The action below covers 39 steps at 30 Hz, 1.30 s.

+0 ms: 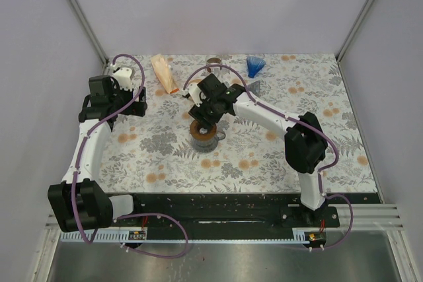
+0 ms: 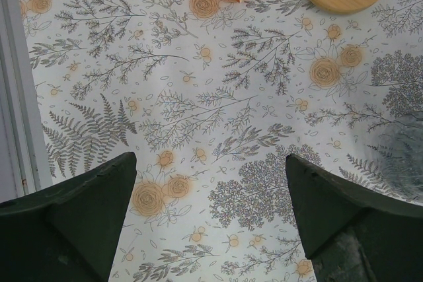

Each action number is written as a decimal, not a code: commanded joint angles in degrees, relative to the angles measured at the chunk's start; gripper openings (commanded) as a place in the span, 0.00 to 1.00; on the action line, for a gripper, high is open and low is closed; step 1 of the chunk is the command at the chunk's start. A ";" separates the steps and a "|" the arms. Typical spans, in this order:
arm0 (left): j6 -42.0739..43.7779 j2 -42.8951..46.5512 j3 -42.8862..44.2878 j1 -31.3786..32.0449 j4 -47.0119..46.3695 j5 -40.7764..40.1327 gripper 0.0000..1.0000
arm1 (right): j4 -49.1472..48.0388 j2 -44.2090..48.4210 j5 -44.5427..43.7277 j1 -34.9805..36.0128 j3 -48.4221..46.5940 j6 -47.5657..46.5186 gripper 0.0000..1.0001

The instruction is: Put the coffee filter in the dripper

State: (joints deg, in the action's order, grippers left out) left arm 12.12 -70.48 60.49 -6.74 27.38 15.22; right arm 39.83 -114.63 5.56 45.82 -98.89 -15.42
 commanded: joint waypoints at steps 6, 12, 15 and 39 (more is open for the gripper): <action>0.80 0.87 0.16 -0.38 -1.71 0.60 0.99 | -4.40 7.22 -8.01 -3.53 -5.52 2.75 1.00; 0.89 1.04 -0.02 -0.46 -1.80 0.68 0.99 | -9.51 4.95 -10.55 -17.24 -8.68 15.06 0.99; 0.89 1.22 -0.11 -0.46 -1.71 0.60 0.99 | -9.42 0.03 -15.66 -21.46 -12.45 21.12 0.99; 0.80 -0.63 0.24 -0.64 -2.24 -0.90 0.99 | 4.99 -26.61 -6.79 -32.20 -34.35 32.12 0.69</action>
State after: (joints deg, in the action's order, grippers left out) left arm 12.29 -70.87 60.34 -7.05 27.31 15.14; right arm 40.69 -141.58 -2.07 13.26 -131.76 18.35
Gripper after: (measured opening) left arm 0.988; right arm 0.722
